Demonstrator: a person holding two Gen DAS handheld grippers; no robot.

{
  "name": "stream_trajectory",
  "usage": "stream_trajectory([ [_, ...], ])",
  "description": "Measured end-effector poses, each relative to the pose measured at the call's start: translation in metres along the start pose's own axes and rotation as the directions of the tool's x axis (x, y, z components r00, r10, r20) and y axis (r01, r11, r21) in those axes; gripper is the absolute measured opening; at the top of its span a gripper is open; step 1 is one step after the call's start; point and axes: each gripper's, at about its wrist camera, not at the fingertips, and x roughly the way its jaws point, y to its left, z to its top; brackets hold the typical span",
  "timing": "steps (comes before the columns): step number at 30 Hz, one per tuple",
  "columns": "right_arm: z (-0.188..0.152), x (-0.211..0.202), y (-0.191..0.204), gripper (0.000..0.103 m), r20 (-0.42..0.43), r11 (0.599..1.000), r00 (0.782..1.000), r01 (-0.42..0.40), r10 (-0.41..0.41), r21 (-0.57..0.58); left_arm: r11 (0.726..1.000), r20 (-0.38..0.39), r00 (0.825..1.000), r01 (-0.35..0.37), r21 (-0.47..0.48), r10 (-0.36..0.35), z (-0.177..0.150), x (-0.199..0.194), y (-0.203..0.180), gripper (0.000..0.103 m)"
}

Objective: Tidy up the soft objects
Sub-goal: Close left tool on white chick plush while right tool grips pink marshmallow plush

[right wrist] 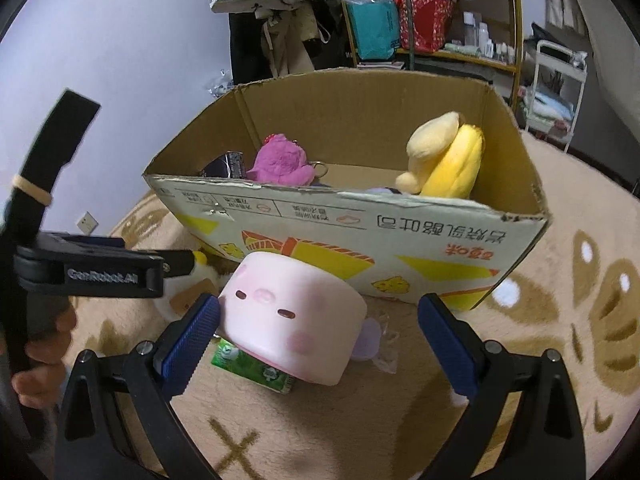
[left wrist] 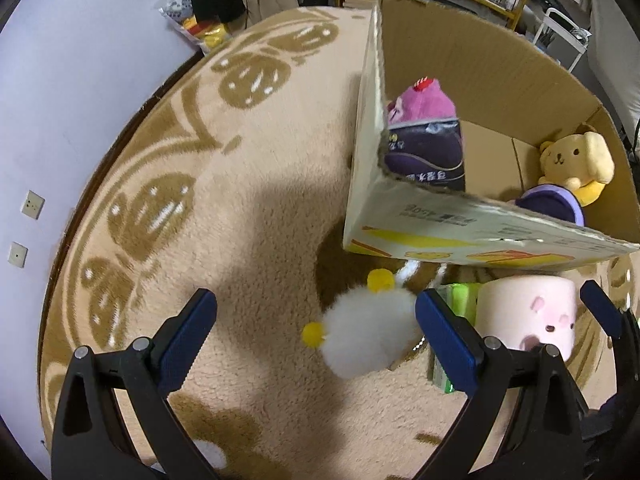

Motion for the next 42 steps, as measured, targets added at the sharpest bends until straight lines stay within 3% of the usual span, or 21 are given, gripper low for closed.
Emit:
stream_trajectory([
  [17,-0.005,0.009,0.006,0.103,-0.026,0.999,1.000,-0.001,-0.001,-0.044,0.999,-0.088,0.995,0.042,-0.020,-0.043,0.004,0.029,-0.001,0.098],
  [21,-0.006,0.012,0.007,0.091,-0.045,0.998,0.999,-0.031,0.029,-0.049,0.997,-0.102,0.992,0.066,-0.028,-0.068,0.005,0.034,0.000,0.097],
  [27,-0.009,0.016,0.009,0.080,-0.061,0.998,0.998,-0.039,0.035,-0.057,0.998,-0.103,0.993,0.059,0.009,-0.058,0.003,0.036,-0.008,0.078],
  [31,-0.008,0.015,0.007,0.079,-0.064,0.998,0.997,-0.040,0.037,-0.042,0.996,-0.104,0.992,0.076,0.045,-0.071,0.001,0.037,-0.021,0.059],
  [34,-0.008,0.016,0.006,0.079,-0.066,0.998,0.997,-0.041,0.038,-0.038,0.995,-0.103,0.992,0.084,0.055,-0.078,-0.002,0.039,-0.025,0.051],
  [42,-0.010,0.018,-0.003,0.079,-0.071,0.999,0.997,-0.029,0.027,-0.017,0.995,-0.103,0.991,0.090,0.048,-0.085,-0.001,0.049,-0.025,0.050],
])
